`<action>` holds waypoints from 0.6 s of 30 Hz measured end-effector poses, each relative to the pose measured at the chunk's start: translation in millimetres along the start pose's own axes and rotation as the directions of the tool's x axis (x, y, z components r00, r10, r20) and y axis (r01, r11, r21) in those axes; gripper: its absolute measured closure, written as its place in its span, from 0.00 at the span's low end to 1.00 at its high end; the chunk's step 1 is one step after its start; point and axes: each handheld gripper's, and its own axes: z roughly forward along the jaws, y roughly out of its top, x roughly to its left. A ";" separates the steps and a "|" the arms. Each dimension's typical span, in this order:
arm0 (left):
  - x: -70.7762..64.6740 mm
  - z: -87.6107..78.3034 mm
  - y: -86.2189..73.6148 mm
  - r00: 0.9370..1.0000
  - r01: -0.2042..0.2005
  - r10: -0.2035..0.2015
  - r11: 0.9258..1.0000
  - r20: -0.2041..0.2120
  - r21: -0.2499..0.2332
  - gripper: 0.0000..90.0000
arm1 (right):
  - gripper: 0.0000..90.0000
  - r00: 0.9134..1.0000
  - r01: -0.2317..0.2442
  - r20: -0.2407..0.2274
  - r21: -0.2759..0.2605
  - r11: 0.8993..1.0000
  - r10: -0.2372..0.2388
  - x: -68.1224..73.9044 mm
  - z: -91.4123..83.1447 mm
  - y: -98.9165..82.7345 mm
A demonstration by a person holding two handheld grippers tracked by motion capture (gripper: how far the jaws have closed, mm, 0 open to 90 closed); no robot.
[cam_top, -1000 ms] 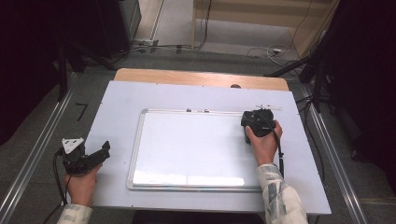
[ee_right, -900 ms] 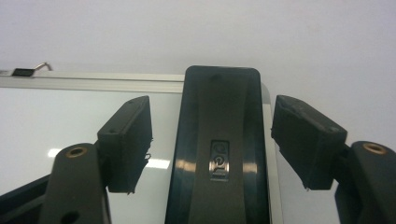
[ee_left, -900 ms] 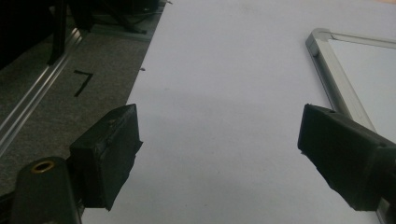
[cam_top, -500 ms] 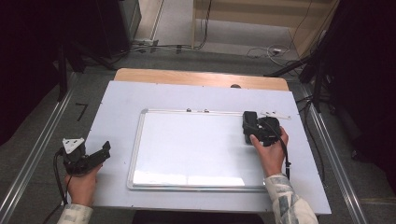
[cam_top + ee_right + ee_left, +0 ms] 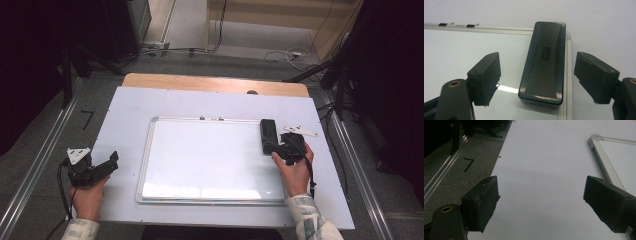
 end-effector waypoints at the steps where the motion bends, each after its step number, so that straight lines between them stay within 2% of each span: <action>1: 0.1 0.1 0.0 1.000 0.001 -0.001 1.000 0.001 -0.001 0.15 | 0.23 1.000 0.002 0.000 0.001 1.000 -0.002 0.0 -1.4 -0.9; 14: -0.2 -0.2 0.0 1.000 -0.001 0.001 1.000 0.002 -0.002 0.15 | 0.22 1.000 0.015 -0.010 0.000 1.000 -0.015 -2.7 -11.8 -9.2; 18: 0.0 -0.4 0.1 1.000 -0.001 0.001 1.000 0.001 -0.003 0.15 | 0.22 1.000 0.004 -0.013 -0.002 1.000 -0.004 -5.3 -15.7 -10.6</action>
